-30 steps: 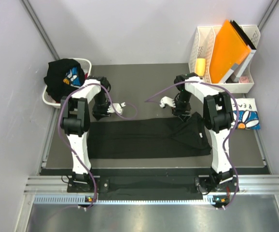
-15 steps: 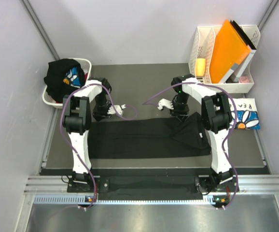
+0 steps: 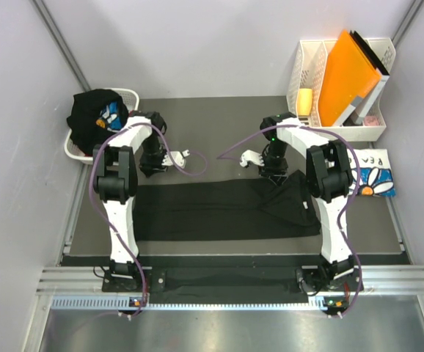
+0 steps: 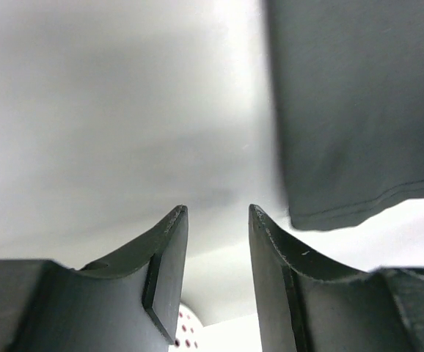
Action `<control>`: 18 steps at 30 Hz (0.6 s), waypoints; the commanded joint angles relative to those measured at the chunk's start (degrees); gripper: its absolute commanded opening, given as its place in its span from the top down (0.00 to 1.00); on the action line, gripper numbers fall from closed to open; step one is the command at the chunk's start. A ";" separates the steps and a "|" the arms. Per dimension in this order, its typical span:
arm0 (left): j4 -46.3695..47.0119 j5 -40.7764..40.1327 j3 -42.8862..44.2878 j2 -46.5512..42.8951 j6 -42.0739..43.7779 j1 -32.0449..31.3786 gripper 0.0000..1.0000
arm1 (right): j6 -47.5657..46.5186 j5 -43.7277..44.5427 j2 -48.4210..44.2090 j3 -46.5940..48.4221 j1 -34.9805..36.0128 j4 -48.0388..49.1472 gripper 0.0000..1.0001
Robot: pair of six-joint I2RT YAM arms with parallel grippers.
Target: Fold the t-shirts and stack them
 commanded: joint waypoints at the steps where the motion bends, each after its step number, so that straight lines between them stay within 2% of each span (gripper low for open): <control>1: -11.04 2.95 1.31 -2.28 1.54 0.37 0.56 | -0.29 -0.40 0.86 0.49 0.67 0.26 0.50; 18: -11.04 4.00 -4.50 -6.33 2.60 -0.33 0.54 | -0.21 1.00 0.87 -0.30 1.28 2.11 0.48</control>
